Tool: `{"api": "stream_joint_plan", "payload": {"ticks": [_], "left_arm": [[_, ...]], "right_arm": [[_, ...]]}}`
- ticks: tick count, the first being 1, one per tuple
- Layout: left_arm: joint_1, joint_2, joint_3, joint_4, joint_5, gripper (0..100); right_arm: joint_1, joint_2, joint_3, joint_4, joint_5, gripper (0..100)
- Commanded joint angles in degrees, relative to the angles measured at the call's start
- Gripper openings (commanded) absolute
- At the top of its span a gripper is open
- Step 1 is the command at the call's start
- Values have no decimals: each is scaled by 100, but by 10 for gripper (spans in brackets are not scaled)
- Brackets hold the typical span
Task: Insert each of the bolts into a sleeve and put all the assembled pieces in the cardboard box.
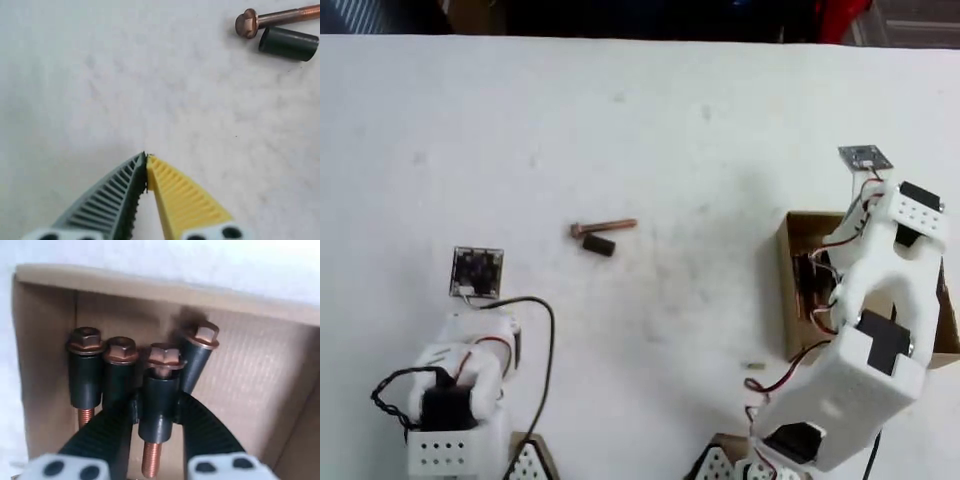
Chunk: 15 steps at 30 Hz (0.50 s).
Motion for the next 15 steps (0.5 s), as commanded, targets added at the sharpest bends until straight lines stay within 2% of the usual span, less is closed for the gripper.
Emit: {"api": "stream_joint_plan", "payload": {"ticks": [1, 5, 15], "left_arm": [[-22, -40, -9, -176, -53, 23], [-22, -40, -9, -176, -53, 23], [-22, -40, -9, -176, -53, 23]], "right_arm": [[-22, 13, -167, -171, 26, 67], [-84, 13, -167, -163, 35, 142], [-479, -145, -167, -4, 9, 145]]}}
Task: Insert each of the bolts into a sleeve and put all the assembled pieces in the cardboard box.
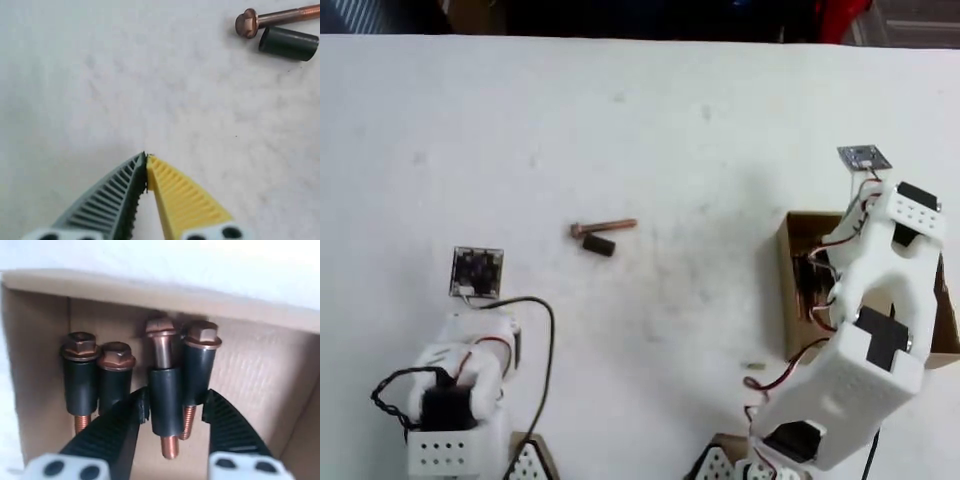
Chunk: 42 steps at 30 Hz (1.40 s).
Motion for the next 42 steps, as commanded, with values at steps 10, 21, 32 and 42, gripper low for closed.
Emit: {"api": "stream_joint_plan", "payload": {"ticks": [10, 21, 32, 42], "left_arm": [[-22, -40, -9, -176, -53, 23], [-40, -40, -9, -141, -53, 23], [-48, -40, -9, 237, -53, 23], [-804, -40, -9, 35, -26, 23]], "right_arm": [[-831, -1543, -167, 1024, 0, 145], [-2114, -3248, -123, 1886, -9, 145], [-4119, -3538, -44, 1912, -756, 145], [-5631, -3538, 484, 857, -756, 145]]}}
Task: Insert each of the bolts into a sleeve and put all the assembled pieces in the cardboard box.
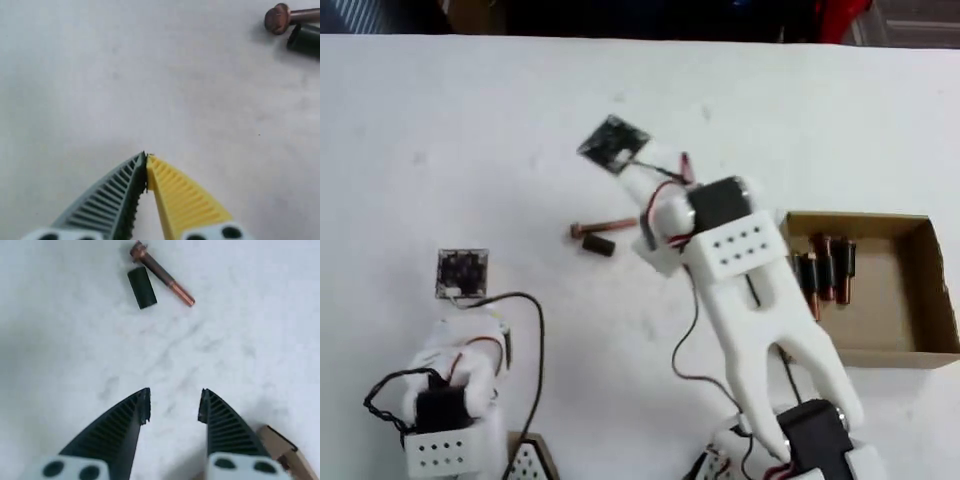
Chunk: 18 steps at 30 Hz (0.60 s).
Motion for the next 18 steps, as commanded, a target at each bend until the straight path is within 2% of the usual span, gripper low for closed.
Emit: {"api": "stream_joint_plan", "payload": {"ticks": [1, 4, 8, 15, 18], "left_arm": [[-295, -40, -9, -123, -35, 23], [-277, -40, -9, -97, -44, 23], [-286, -40, -9, 70, -44, 23], [-321, -40, -9, 141, -53, 23], [-532, -40, -9, 35, -53, 23]], "right_arm": [[-418, -207, 88, -444, -62, 145], [-699, -207, 264, -690, -18, 145], [-927, 163, 360, -963, 536, 145], [-954, 1358, 167, -1657, 624, 146], [-1024, 1886, -185, -1648, 1029, 145]]}}
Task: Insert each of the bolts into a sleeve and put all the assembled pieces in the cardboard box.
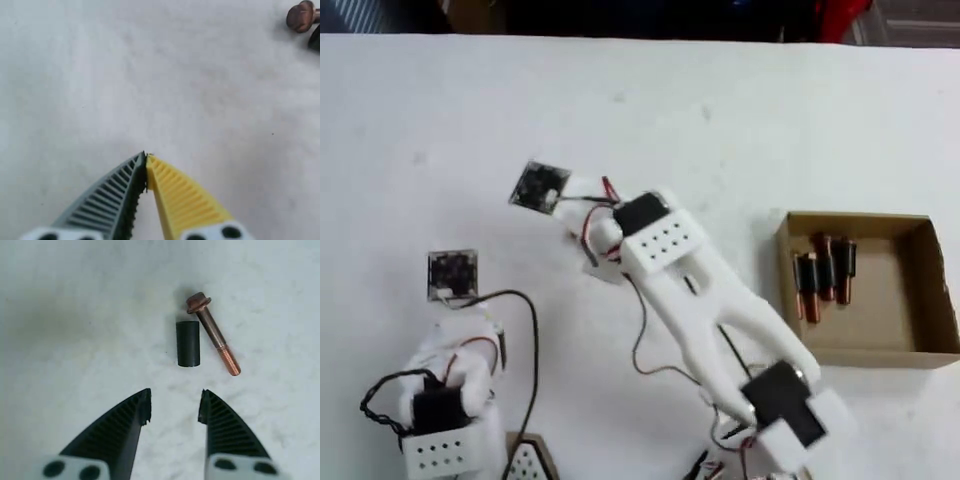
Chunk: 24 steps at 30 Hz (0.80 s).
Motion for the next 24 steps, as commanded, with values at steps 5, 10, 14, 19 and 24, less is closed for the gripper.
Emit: {"api": "stream_joint_plan", "payload": {"ticks": [5, 10, 14, 19, 24], "left_arm": [[-356, -40, -9, -105, -53, 23], [-356, -40, -9, -105, -53, 23], [-356, -40, -9, -123, -53, 23], [-356, -40, -9, -123, -53, 23], [-356, -40, -9, -123, -53, 23]], "right_arm": [[-110, 1077, -1099, -110, 413, 146], [-75, 1859, -1767, -110, 413, 147], [-110, 2325, -2163, -101, 413, 145], [-84, 2598, -2453, 119, 413, 145], [-92, 2774, -2497, 409, 378, 145]]}}
